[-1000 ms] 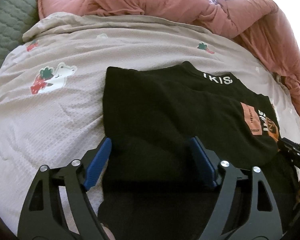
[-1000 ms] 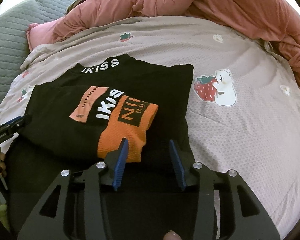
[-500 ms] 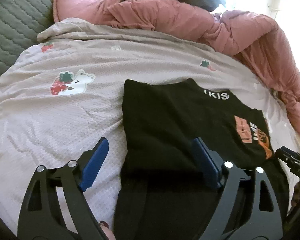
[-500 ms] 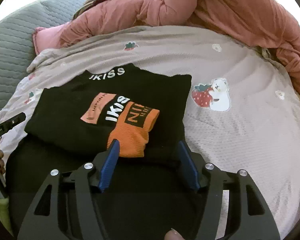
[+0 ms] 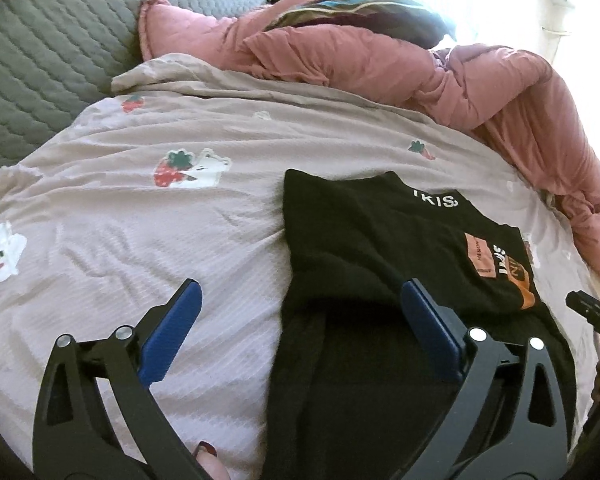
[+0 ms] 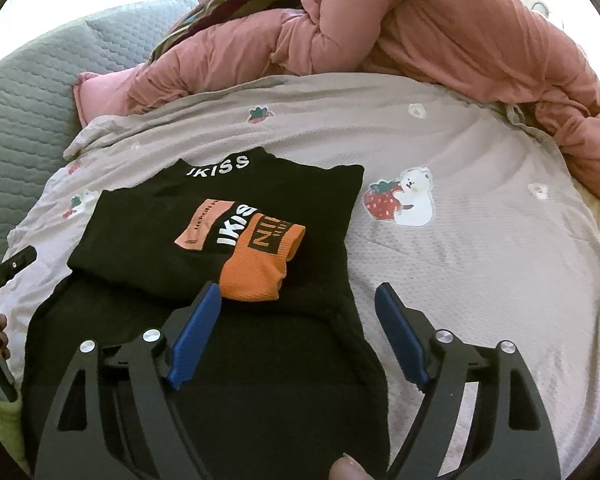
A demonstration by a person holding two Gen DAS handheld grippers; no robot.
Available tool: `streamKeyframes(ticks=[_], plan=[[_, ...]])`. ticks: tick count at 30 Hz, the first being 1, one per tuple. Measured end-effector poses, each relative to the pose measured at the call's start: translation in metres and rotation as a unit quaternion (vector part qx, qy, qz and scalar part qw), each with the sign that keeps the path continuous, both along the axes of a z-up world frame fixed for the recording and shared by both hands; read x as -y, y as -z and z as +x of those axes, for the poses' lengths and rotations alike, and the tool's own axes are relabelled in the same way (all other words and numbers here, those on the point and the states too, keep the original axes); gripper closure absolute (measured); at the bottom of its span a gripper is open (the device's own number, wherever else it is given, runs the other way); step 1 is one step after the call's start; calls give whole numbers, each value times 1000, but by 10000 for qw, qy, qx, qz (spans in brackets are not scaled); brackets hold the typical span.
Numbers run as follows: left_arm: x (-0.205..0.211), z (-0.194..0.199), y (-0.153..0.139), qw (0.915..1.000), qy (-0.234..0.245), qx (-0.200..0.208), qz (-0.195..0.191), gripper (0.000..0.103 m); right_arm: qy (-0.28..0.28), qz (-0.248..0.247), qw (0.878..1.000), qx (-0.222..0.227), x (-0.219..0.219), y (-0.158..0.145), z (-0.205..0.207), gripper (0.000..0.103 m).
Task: Fold small clothes
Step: 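Open the right tool and withdraw both tools from the shirt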
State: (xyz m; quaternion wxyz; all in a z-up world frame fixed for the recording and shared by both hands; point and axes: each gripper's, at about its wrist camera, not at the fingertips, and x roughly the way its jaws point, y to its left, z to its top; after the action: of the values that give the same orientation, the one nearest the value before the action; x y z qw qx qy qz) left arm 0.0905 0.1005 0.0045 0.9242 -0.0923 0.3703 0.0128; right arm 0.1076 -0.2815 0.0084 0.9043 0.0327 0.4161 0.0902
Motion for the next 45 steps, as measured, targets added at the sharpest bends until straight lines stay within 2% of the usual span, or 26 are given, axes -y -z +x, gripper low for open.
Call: streamKeyframes(ticks=[5,13,17,24,38,43,45], plan=[[-6,-18,-4,9997,-148,-9,217,10,22,32,10000,67,7,-7,-10,23],[-11,-50,-6,9992,-107,-126,365,10,-44,84,9998,176,15,-16,-30,22],[-15,-67,-5,9990,-85,-200,389,10,-132,112,9996,234,17,-21,-43,19],[-15,-101,1,9989,13,-348,303,11,-389,90,9987,303,14,-24,-66,18],[-11,-142,16,9972,267,-701,-82,61,-622,127,9979,162,15,-12,-95,18],[-7,-148,25,9951,382,-880,-260,70,-690,164,9974,120,16,-9,-105,18],[-5,-148,29,9941,383,-973,-302,70,-721,181,9972,98,16,-7,-108,18]])
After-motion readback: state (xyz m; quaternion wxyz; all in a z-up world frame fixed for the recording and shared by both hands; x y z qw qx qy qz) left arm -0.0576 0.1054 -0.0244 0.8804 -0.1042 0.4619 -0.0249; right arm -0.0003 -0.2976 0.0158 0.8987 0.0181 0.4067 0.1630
